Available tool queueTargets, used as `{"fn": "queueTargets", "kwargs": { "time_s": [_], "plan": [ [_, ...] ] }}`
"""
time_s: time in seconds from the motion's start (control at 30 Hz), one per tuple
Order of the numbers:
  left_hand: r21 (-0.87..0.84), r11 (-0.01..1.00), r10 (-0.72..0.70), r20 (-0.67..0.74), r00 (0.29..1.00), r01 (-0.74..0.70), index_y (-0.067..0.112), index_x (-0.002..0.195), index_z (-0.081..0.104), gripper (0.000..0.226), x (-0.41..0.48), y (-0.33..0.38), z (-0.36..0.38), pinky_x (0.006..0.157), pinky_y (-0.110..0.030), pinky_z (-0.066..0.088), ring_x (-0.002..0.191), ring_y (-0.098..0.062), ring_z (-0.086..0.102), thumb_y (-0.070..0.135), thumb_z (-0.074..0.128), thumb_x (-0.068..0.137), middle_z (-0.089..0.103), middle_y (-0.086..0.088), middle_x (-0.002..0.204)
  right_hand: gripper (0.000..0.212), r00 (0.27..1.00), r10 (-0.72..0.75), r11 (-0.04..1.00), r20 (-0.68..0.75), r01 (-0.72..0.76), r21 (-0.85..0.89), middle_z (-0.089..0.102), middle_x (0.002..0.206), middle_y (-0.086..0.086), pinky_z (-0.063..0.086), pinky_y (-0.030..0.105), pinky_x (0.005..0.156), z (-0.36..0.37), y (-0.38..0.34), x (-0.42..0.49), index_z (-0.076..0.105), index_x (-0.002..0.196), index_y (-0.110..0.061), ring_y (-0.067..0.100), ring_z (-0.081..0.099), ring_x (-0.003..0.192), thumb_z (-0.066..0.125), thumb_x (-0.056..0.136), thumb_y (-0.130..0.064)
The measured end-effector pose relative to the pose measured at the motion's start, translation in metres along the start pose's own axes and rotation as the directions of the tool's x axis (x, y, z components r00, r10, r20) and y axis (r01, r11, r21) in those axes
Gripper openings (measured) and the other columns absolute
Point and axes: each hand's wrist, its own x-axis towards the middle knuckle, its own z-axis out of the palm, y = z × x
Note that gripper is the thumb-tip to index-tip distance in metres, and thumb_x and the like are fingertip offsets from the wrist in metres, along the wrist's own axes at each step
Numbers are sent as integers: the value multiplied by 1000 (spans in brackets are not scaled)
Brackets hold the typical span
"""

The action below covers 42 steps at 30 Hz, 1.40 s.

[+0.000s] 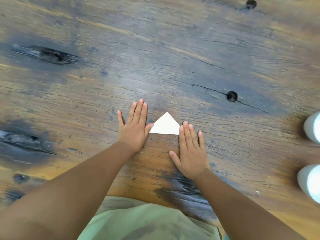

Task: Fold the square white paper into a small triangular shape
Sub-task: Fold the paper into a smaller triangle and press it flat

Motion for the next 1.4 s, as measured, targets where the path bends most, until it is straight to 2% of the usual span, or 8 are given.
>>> {"fn": "queueTargets", "kwargs": {
  "time_s": [0.1,0.27,0.37,0.5,0.8,1.07,1.2,1.4],
  "plan": [
    [13,999,-31,42,999,30,17,156,-11,71,-1,10,-14,118,-65,2,152,-17,-13,51,20,102,-16,1,166,78,1000,14,998,25,-15,55,4,166,10,9,50,123,-17,-3,-3,9,156,-7,24,0,153,30,98,-54],
    [-96,993,-59,74,996,66,13,151,24,63,7,27,-51,113,-55,27,148,-28,14,39,48,99,14,-10,162,56,990,130,982,-48,-122,143,48,141,11,42,46,102,-56,-16,20,46,139,-9,31,47,128,54,88,-32],
    [-185,982,-15,65,998,27,9,135,49,47,6,28,-62,105,-46,37,130,-32,38,32,58,94,41,-14,138,43,981,192,958,1,-188,217,51,127,8,43,42,96,-72,-19,42,50,132,-13,28,48,118,52,91,-27],
    [-387,920,-21,85,996,53,7,123,61,35,3,32,-60,101,-41,42,114,-30,52,20,65,91,51,-13,120,34,977,201,938,69,-212,275,57,122,8,44,42,94,-81,-17,63,51,124,-14,29,56,112,54,92,-25],
    [-402,895,-158,117,980,193,23,93,66,10,20,51,-49,97,-44,37,109,-20,54,24,70,84,54,0,111,13,956,245,890,162,-288,355,63,104,0,36,42,92,-77,-9,79,55,96,-20,26,61,97,62,87,-26],
    [-451,857,-238,82,968,249,27,75,62,14,23,53,-49,86,-36,23,94,-15,55,19,70,84,55,5,101,12,954,210,876,216,-281,391,65,102,2,43,38,84,-81,-4,84,56,93,-21,27,62,96,63,84,-25],
    [-588,789,-135,119,984,180,23,72,57,19,21,50,-54,79,-36,47,82,-19,60,13,69,84,63,0,85,33,971,157,834,180,-228,503,58,114,5,47,35,81,-88,0,80,55,114,-16,24,59,100,68,85,-25],
    [-708,703,11,100,995,63,20,79,58,15,13,47,-78,66,-29,47,66,-12,57,9,65,87,62,4,73,37,991,51,809,120,-111,577,59,120,1,46,33,99,-111,5,73,63,123,-15,17,57,111,68,86,-20]
  ]
}}
